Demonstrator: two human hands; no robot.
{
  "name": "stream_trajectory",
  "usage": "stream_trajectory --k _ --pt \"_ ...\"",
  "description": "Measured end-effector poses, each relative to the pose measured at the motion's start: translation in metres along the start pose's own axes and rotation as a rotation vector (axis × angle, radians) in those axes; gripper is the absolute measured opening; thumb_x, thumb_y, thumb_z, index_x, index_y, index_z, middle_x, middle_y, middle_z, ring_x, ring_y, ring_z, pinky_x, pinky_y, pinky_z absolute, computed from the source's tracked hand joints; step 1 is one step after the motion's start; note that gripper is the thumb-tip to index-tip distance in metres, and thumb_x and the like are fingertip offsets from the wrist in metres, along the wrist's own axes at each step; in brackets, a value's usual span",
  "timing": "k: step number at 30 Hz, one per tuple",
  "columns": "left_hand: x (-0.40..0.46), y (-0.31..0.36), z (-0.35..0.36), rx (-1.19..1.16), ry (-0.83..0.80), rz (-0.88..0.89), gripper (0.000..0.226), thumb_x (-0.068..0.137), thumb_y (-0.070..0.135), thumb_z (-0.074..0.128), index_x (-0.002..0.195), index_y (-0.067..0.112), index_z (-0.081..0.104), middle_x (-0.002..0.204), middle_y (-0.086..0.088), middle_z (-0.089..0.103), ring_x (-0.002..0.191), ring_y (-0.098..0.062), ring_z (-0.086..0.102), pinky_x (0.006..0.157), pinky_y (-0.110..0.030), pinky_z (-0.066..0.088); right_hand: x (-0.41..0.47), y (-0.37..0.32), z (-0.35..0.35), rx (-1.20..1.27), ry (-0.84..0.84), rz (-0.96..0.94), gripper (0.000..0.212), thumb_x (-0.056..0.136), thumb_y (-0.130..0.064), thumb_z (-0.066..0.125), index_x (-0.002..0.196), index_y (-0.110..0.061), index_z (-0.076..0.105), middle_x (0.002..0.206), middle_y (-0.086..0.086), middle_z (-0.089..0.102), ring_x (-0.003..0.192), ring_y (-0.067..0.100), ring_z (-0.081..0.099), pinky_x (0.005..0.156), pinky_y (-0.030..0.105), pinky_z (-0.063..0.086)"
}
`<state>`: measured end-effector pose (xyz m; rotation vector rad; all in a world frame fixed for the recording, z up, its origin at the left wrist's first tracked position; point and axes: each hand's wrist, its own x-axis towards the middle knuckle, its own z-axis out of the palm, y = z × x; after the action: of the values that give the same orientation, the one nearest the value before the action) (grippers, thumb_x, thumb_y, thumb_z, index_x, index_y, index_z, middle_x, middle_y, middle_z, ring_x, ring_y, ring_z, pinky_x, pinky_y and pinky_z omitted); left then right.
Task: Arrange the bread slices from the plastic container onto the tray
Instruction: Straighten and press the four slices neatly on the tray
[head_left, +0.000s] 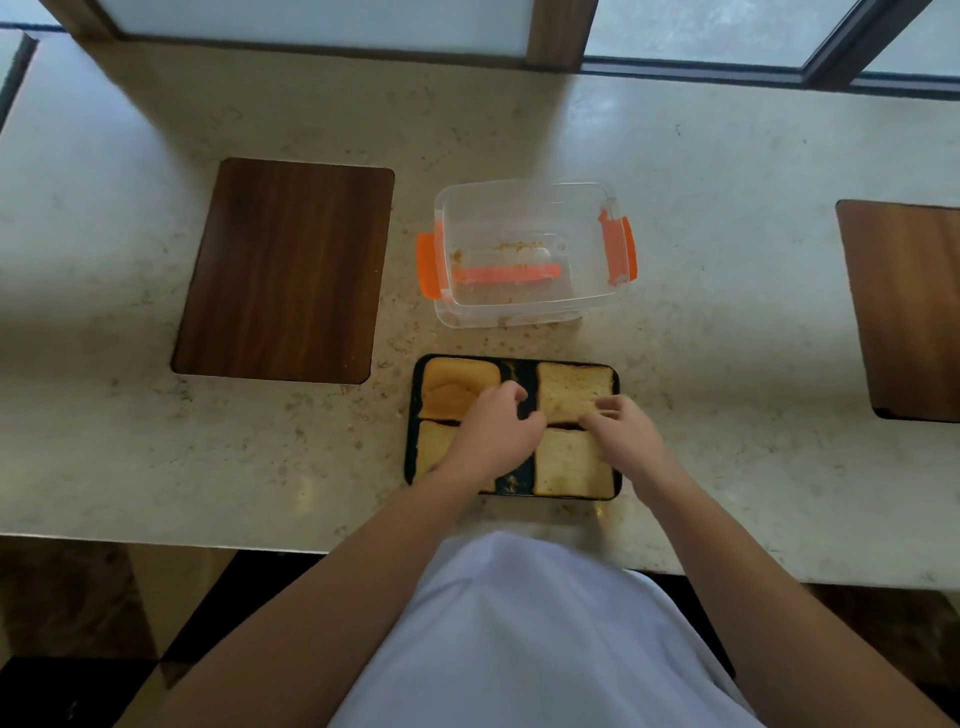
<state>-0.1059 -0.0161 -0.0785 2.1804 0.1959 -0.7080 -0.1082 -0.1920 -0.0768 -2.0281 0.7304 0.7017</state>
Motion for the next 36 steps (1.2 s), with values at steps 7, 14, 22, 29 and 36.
stream_trajectory --k 7,14,22,29,36 --pt "0.007 0.023 0.030 0.035 -0.161 -0.156 0.072 0.087 0.036 0.047 0.153 0.014 0.030 0.143 -0.015 0.049 0.120 -0.034 0.056 0.096 -0.050 0.051 0.000 0.010 -0.021 0.050 0.000 0.015 0.059 0.091 -0.030 0.064 0.144 -0.012 0.047 0.140 0.011 0.056 0.120 0.027 0.057 0.102 0.052 0.051" --pt "0.009 0.021 0.034 0.093 -0.143 -0.126 0.064 0.093 0.025 0.043 0.154 0.012 0.027 0.158 -0.012 0.029 0.135 -0.030 0.040 0.106 -0.046 0.042 -0.003 0.016 -0.025 0.051 -0.030 0.021 0.063 0.093 -0.030 0.062 0.150 -0.012 0.042 0.143 0.009 0.054 0.123 0.026 0.056 0.103 0.050 0.051" --pt "0.005 0.019 0.038 0.057 -0.114 -0.134 0.056 0.094 0.019 0.041 0.149 0.007 0.037 0.152 -0.014 0.039 0.133 -0.030 0.043 0.106 -0.043 0.041 -0.006 0.017 -0.023 0.007 -0.036 0.024 0.059 0.092 -0.029 0.059 0.147 -0.010 0.047 0.128 0.007 0.060 0.113 0.024 0.058 0.099 0.050 0.053" --pt "0.007 0.013 0.034 0.038 -0.093 -0.124 0.041 0.090 0.022 0.046 0.128 0.009 0.057 0.128 -0.012 0.058 0.109 -0.028 0.057 0.087 -0.043 0.052 -0.008 0.014 -0.018 0.022 -0.063 0.016 0.061 0.093 -0.029 0.059 0.149 -0.009 0.045 0.146 0.008 0.055 0.127 0.026 0.055 0.105 0.049 0.049" --pt "0.005 -0.001 0.020 0.066 -0.056 -0.157 0.029 0.091 0.026 0.049 0.072 0.041 0.032 0.077 0.018 0.038 0.063 -0.001 0.040 0.058 -0.022 0.037 -0.009 0.009 -0.010 0.034 -0.105 0.000 0.060 0.094 -0.030 0.058 0.149 -0.010 0.044 0.148 0.009 0.053 0.130 0.026 0.053 0.107 0.050 0.048"
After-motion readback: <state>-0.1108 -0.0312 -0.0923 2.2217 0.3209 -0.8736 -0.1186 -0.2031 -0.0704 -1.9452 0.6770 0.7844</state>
